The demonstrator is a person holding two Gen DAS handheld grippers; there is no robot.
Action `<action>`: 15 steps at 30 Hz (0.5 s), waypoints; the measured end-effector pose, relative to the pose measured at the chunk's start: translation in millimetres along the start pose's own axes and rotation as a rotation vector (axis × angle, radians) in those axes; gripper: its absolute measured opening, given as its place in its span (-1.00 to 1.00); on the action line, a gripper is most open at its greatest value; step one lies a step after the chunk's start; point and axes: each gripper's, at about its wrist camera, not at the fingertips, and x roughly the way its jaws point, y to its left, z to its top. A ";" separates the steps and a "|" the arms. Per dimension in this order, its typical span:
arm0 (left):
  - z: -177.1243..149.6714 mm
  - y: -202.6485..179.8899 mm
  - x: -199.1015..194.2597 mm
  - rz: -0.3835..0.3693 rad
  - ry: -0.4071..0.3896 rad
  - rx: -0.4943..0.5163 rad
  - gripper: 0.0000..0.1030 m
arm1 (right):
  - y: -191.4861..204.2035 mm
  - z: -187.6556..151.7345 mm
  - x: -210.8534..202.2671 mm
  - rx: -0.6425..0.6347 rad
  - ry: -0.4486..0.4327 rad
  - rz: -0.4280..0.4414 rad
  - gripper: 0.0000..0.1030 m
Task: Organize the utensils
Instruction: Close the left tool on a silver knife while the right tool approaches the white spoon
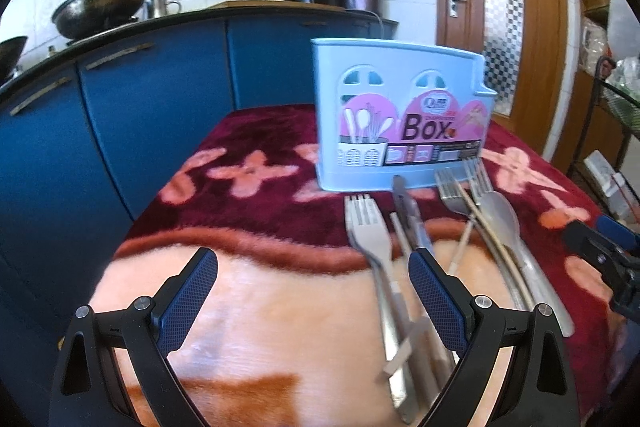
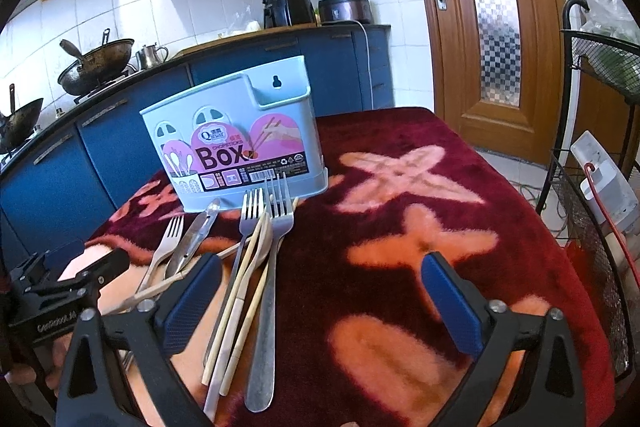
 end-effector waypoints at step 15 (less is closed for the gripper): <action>25.0 -70.1 20.0 -0.176 0.140 0.217 0.48 | -22.1 16.1 12.7 0.003 0.150 0.040 0.35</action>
